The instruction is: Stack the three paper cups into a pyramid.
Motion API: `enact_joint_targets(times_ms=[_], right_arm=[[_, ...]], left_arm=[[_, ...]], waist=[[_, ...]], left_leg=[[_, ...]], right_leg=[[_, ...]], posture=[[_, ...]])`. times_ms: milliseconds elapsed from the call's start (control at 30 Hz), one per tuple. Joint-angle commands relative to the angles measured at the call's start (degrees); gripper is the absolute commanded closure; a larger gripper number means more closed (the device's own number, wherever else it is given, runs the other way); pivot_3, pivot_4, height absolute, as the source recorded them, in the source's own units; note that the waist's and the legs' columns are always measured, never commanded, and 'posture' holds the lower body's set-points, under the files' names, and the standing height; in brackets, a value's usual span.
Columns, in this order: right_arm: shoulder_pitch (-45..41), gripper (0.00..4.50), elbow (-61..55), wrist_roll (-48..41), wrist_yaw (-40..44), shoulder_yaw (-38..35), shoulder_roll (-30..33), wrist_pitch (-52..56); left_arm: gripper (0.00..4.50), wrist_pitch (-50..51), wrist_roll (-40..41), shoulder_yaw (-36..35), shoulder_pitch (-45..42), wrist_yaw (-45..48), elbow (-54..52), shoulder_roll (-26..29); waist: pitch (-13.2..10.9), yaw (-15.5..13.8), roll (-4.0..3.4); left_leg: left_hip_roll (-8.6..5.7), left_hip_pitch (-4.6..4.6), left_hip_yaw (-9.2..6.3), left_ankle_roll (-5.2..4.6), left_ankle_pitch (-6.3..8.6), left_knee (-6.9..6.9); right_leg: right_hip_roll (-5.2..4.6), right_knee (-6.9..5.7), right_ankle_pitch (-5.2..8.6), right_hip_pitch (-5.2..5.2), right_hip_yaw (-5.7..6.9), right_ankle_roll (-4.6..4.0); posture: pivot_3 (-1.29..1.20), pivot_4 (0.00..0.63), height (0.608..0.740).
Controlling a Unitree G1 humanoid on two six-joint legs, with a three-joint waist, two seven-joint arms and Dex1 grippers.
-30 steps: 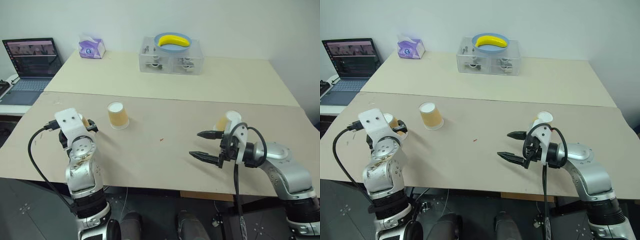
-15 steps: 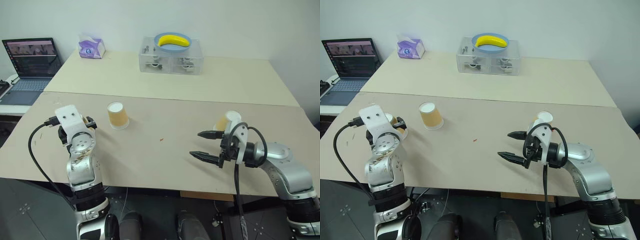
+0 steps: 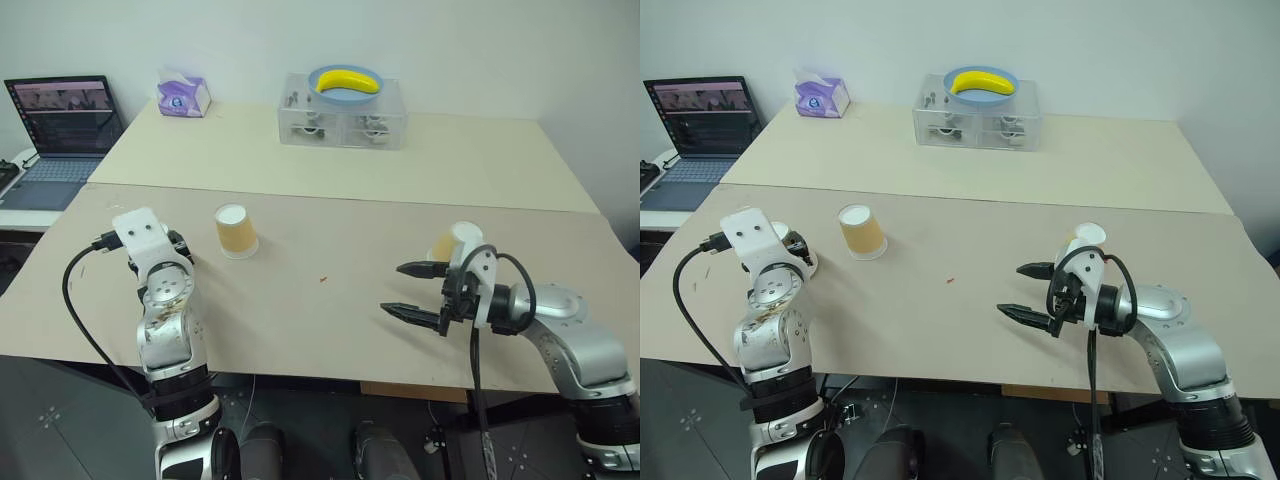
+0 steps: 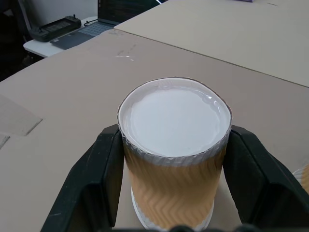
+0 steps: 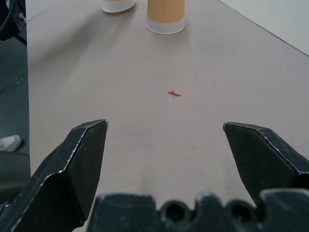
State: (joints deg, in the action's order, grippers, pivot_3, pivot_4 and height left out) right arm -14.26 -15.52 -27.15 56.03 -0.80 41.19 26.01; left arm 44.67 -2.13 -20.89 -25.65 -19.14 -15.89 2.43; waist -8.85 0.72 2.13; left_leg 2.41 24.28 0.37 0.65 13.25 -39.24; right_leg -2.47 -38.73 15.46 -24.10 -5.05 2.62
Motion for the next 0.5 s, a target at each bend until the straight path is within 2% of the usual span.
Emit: enact_joint_targets(times_ms=[33, 200, 333, 467, 500], right_arm=[[0.12, 0.00, -0.99, -0.24, 0.07, -2.02, 1.02, -0.52], [0.16, 0.00, -0.56, -0.08, 0.43, -1.89, 1.40, -0.59], [-0.34, 0.00, 0.32, -0.22, 0.82, -1.90, 1.88, -0.52], [-0.84, 0.00, 1.41, -0.18, 1.05, -2.03, 2.00, -0.64], [-0.57, 0.00, 1.23, -0.33, 1.23, -2.12, 2.16, -0.54]], left_arm=[[2.04, -1.54, -0.89, 1.61, -1.19, 0.11, -0.95, 1.16], [2.04, -6.98, -2.54, 5.16, -4.15, 2.01, -2.86, 4.81], [2.04, -13.55, -2.55, 6.75, -10.21, 4.19, -3.41, 8.56], [2.04, -18.06, 2.63, 9.34, -16.60, 12.02, -0.77, 9.63], [2.04, -17.47, 5.40, 10.82, -17.60, 16.34, 0.35, 9.46]], waist=[[0.00, 0.00, 0.00], [0.00, -0.01, 0.00], [-0.01, -0.06, 0.02], [-0.01, -0.15, 0.01], [-0.01, -0.17, 0.01]], left_leg=[[0.00, 0.00, 0.00, 0.00, 0.00, 0.00], [0.00, 0.01, 0.00, 0.00, 0.00, 0.00], [-0.01, 0.02, 0.00, 0.01, -0.01, 0.00], [-0.02, 0.04, 0.00, 0.01, -0.01, 0.00], [-0.03, 0.03, 0.00, 0.01, -0.01, 0.00]], right_leg=[[0.00, 0.00, 0.00, 0.00, 0.00, 0.00], [0.00, 0.00, 0.00, -0.01, 0.01, 0.00], [-0.01, 0.00, 0.00, 0.00, 0.01, 0.00], [-0.02, 0.07, 0.00, 0.02, 0.02, 0.00], [-0.03, 0.07, 0.00, 0.02, 0.02, 0.00]], posture=[[0.00, 0.150, 0.694], [0.00, 0.150, 0.694], [0.00, 0.150, 0.694], [0.00, 0.150, 0.694], [0.00, 0.150, 0.694]])
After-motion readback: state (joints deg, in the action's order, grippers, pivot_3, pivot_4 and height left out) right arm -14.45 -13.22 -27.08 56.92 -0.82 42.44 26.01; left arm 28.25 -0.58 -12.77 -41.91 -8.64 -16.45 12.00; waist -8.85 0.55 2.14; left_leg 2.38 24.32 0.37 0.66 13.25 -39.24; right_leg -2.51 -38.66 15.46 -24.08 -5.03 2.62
